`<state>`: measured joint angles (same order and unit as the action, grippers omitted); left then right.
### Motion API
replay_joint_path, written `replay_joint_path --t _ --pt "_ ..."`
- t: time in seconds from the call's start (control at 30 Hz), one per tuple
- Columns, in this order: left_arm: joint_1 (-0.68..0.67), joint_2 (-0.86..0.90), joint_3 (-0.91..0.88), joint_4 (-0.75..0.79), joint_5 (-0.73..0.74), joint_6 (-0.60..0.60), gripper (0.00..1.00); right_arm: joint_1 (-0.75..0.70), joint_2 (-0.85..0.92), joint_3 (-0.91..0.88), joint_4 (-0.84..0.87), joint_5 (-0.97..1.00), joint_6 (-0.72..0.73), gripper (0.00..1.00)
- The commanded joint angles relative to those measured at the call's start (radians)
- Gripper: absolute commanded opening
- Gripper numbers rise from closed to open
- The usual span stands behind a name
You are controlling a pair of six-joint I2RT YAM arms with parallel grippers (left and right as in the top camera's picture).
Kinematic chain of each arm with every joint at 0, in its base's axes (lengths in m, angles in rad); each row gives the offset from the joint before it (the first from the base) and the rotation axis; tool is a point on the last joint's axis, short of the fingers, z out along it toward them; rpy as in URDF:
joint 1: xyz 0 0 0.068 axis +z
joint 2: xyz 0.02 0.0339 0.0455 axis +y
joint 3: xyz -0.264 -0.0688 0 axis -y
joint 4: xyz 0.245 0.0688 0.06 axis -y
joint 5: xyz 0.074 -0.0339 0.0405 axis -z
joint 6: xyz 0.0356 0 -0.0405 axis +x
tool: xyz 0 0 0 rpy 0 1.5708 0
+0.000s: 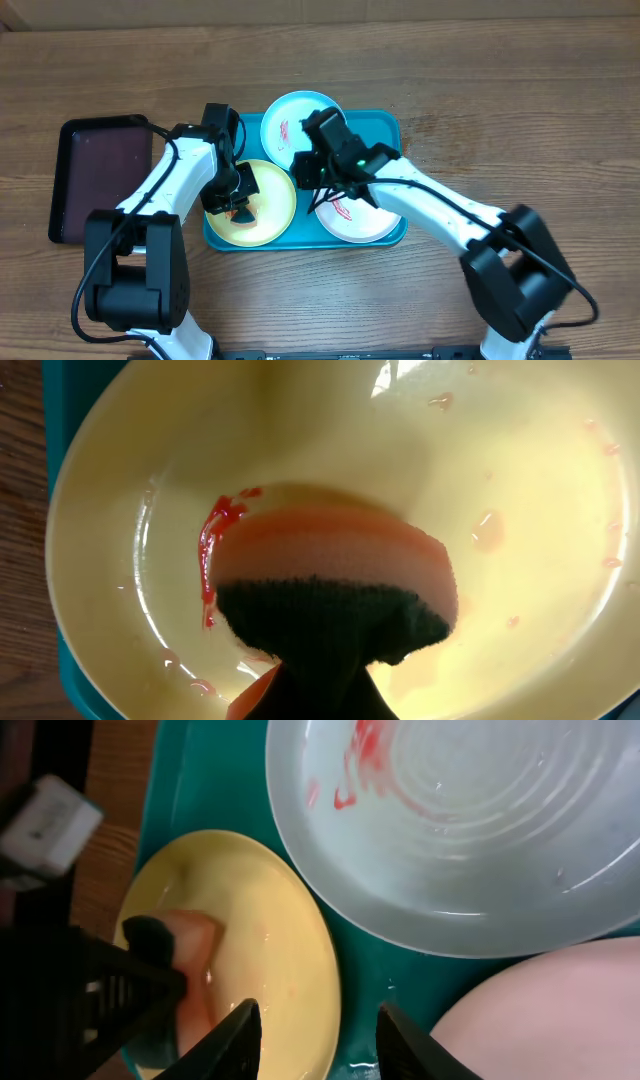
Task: Clean dirty plates on tray and stack at the side
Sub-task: 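Grip the yellow plate rim with the right gripper to hold it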
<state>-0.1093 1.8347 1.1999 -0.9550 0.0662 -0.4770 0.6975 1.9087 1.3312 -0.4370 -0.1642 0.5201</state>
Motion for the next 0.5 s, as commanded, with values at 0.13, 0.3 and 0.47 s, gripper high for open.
replay_joint_path --t 0.13,0.3,0.47 --pt "0.0 -0.004 0.018 0.014 -0.01 -0.018 0.04 0.025 0.055 -0.003 0.039 -0.012 0.0 0.4" --pt "0.0 -0.004 0.018 0.014 -0.01 -0.017 0.04 0.033 0.097 -0.003 0.05 -0.013 0.001 0.4" --pt "-0.002 -0.004 0.018 0.015 -0.004 -0.017 0.04 0.037 0.13 -0.003 0.062 -0.013 0.01 0.4"
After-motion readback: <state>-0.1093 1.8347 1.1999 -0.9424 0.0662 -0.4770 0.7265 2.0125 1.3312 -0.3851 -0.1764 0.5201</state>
